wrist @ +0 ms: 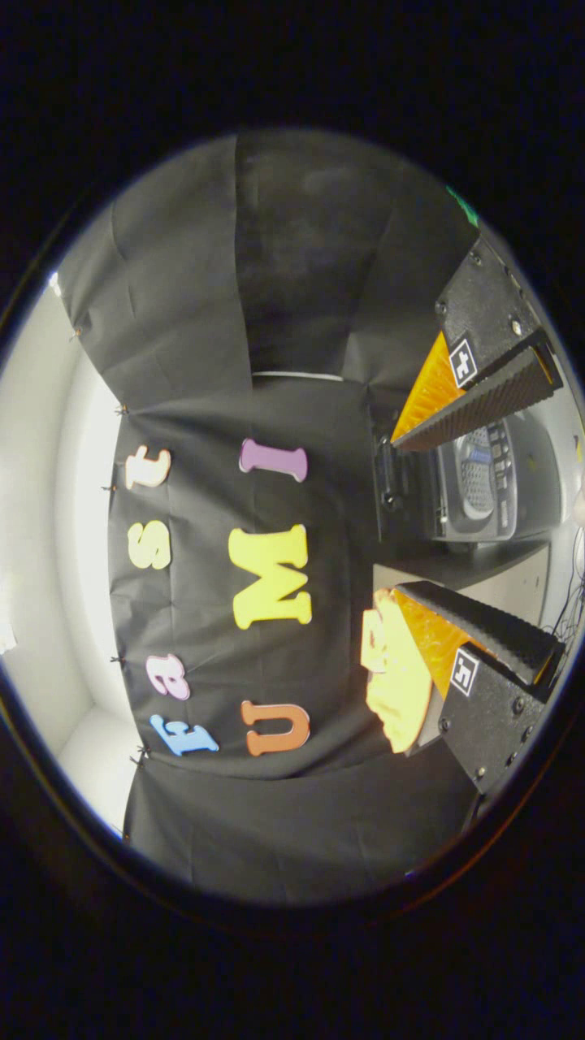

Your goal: Put the clothes into the washing machine and then close the washing machine lid.

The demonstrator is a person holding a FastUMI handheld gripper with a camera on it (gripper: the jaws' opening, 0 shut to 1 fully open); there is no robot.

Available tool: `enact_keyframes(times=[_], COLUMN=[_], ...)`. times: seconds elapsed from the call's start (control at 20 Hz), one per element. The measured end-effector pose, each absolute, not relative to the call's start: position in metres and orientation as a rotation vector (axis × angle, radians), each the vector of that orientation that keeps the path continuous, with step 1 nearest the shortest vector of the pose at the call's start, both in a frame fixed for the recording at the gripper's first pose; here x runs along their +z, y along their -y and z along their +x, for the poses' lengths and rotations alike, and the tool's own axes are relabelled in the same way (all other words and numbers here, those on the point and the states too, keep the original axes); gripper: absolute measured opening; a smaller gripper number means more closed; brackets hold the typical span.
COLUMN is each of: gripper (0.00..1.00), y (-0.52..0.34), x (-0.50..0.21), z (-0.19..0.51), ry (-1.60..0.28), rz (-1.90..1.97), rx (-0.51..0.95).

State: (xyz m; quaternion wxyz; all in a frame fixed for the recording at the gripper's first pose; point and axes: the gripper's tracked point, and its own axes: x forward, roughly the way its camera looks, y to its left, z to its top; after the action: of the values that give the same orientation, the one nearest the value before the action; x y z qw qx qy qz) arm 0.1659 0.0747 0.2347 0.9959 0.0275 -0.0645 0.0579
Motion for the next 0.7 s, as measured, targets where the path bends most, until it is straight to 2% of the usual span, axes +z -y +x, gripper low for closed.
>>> enact_keyframes(times=[0.4,0.7], gripper=[1.00,1.00], y=[-0.224,-0.315], x=[0.313,0.289], z=[0.297,0.375], ry=[0.113,-0.054], rz=[0.055,0.038], rx=[0.294,0.363])
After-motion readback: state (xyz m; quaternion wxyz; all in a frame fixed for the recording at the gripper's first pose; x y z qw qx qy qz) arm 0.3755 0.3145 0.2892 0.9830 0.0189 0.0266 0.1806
